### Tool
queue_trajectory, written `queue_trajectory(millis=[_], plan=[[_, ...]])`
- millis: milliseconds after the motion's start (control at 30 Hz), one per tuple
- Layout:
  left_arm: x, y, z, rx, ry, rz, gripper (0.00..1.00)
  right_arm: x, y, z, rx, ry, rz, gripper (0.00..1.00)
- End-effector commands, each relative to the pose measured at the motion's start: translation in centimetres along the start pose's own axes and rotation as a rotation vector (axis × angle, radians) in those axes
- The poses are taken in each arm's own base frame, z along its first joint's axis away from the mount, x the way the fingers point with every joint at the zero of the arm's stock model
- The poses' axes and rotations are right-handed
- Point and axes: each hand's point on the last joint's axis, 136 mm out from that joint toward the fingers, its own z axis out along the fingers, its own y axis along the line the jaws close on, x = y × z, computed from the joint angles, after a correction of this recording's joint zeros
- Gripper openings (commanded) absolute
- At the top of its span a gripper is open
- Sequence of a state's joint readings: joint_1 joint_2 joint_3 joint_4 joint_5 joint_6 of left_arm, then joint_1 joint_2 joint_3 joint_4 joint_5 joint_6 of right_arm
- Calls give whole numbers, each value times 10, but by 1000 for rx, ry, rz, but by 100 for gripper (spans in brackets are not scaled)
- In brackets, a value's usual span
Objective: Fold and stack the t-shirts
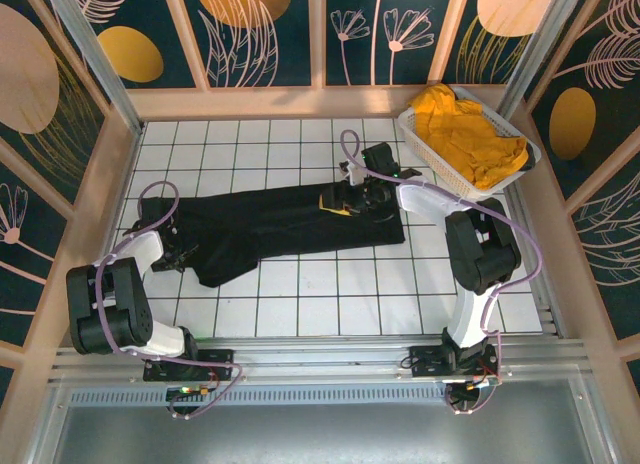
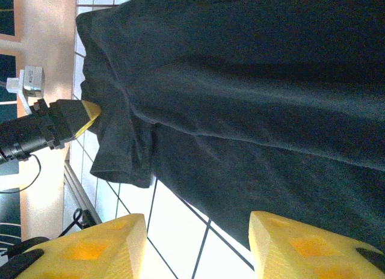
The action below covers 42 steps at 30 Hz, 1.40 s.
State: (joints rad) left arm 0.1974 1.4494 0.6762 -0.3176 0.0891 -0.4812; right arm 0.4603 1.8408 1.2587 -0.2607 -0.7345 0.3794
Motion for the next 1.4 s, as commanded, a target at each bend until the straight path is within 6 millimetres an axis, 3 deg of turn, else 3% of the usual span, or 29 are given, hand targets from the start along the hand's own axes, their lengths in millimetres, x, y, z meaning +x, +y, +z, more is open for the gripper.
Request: queue_trajectory(millis=[0, 133, 500, 933, 1167, 1300, 1367], plan=[[-6, -7, -3, 36, -20, 7, 8, -9, 13, -5, -20, -21, -25, 49], [-11, -10, -9, 45, -36, -1, 0, -9, 10, -5, -9, -23, -16, 48], [-29, -10, -34, 4, -80, -142, 0, -9, 6, -5, 10, -27, -6, 47], [-73, -29, -57, -26, -97, -184, 0, -12, -1, -7, 30, -36, 2, 46], [-92, -29, -36, -102, -47, -110, 0, -12, -7, -9, 42, -40, 17, 46], [-103, -21, -22, -169, -55, -65, 0, -14, -15, -12, 71, -60, 36, 45], [-101, -12, -4, -217, -31, -42, 0, -16, -22, -16, 98, -83, 55, 43]])
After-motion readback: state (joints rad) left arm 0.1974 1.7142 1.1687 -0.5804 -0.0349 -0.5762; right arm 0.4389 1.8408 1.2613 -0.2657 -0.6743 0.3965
